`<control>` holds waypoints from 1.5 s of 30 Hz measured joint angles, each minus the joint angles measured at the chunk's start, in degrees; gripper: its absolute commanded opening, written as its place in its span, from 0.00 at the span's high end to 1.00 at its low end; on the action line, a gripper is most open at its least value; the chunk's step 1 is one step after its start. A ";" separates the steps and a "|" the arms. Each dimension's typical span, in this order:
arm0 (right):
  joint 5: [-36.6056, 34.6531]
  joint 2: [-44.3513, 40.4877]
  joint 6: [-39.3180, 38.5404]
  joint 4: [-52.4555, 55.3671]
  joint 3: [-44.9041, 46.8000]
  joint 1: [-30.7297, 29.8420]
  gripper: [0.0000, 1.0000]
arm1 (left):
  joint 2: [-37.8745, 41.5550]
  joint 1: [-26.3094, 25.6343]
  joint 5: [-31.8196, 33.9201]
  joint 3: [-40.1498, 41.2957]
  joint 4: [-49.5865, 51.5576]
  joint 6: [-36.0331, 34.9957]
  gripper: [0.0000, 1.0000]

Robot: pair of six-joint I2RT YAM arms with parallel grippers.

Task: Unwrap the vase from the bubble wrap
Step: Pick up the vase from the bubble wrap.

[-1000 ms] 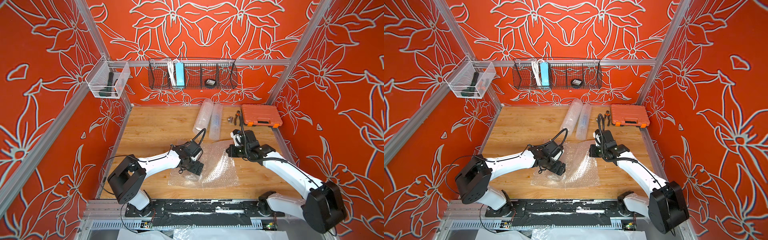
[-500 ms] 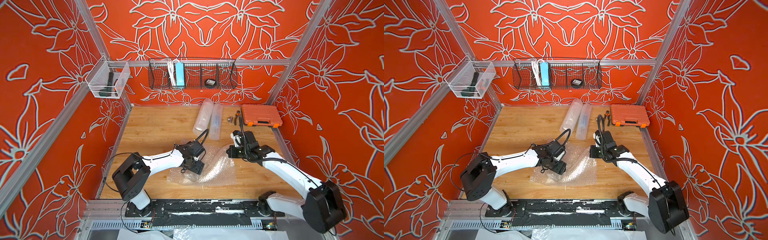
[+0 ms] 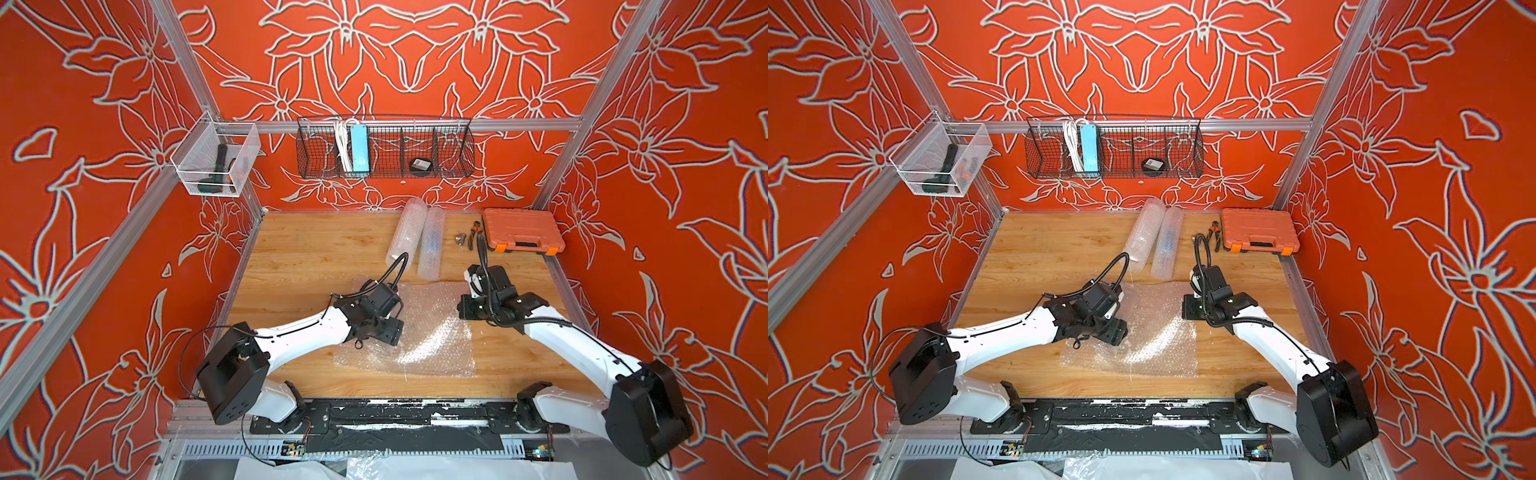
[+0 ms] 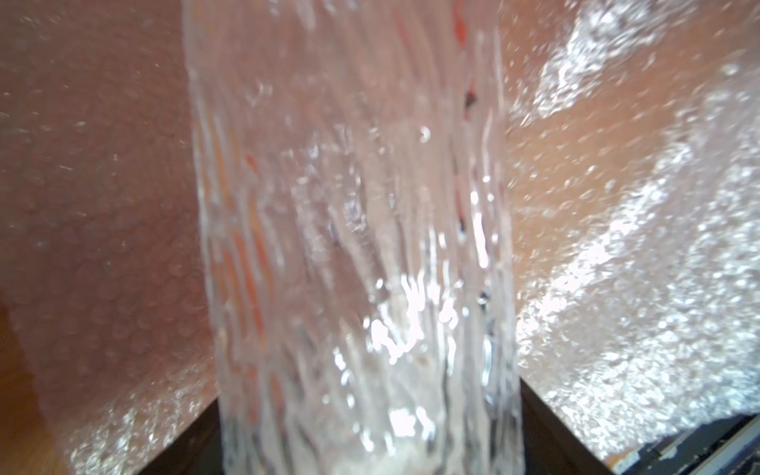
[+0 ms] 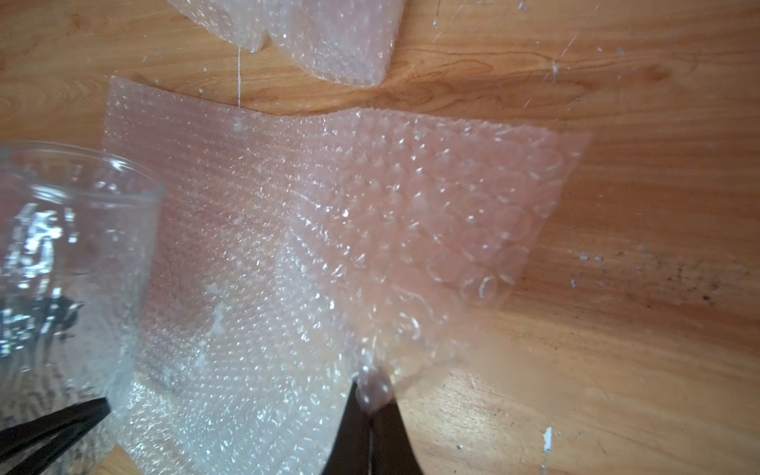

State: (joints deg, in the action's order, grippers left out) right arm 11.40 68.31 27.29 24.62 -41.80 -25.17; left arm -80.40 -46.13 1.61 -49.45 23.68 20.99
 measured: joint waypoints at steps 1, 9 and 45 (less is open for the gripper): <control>-0.44 0.04 -0.07 0.11 0.00 0.00 1.00 | 0.59 0.00 0.09 0.28 -0.70 0.07 0.40; -4.66 1.25 -1.97 1.75 0.00 0.00 1.00 | 7.82 0.00 2.45 5.14 -6.23 0.70 0.39; -16.09 -0.02 -7.23 8.33 -3.13 0.00 0.39 | 18.53 0.02 5.01 26.14 -35.76 -2.01 0.38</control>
State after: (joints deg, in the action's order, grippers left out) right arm -4.69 68.29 20.05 32.95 -44.93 -25.17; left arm -61.87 -46.11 6.61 -23.31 -12.08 18.98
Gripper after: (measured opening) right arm 0.613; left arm 0.786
